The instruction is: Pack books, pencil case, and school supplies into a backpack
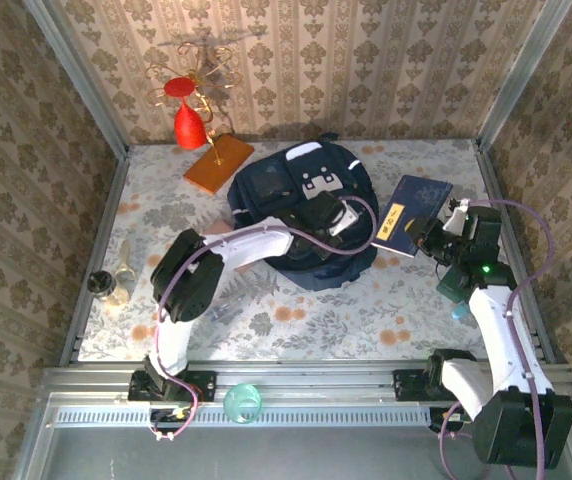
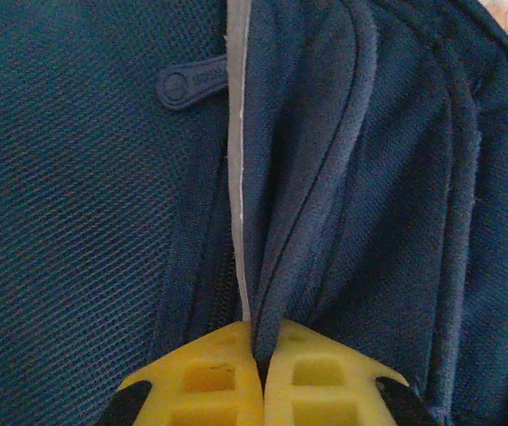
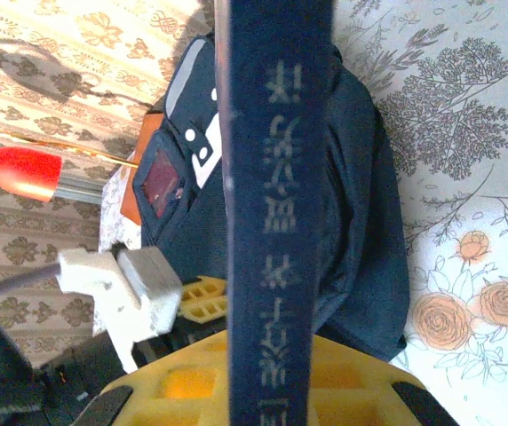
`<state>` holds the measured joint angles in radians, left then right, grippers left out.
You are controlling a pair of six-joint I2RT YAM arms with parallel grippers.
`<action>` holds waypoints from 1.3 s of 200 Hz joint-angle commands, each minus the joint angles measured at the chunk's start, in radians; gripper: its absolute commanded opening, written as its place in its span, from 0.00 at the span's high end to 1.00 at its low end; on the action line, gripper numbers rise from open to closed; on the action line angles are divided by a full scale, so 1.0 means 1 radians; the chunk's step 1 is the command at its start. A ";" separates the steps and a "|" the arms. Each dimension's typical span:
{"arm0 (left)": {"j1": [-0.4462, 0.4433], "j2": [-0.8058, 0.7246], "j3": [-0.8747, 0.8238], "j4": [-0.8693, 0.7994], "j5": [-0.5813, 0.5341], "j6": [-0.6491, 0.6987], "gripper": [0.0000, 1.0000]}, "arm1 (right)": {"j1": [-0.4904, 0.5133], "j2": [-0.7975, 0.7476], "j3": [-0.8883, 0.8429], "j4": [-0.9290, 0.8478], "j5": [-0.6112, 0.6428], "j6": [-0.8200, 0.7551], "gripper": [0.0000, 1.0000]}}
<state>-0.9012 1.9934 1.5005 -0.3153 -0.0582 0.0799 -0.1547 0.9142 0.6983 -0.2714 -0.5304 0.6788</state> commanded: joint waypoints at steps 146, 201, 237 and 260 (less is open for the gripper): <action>0.317 -0.197 0.188 0.082 0.480 -0.391 1.00 | 0.502 0.249 -0.049 0.472 0.171 0.315 0.93; 0.317 -0.196 0.205 0.072 0.504 -0.389 1.00 | 0.536 0.549 0.048 0.760 0.173 0.460 0.95; 0.317 -0.200 0.211 0.069 0.515 -0.395 1.00 | 0.541 0.702 0.120 0.905 0.229 0.523 0.96; 0.317 -0.204 0.213 0.083 0.529 -0.416 1.00 | 0.547 0.791 0.141 1.029 0.312 0.582 0.96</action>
<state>-0.5873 1.8187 1.6436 -0.3149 0.4015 -0.2970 0.3843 1.6417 0.7967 0.5415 -0.3244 1.1843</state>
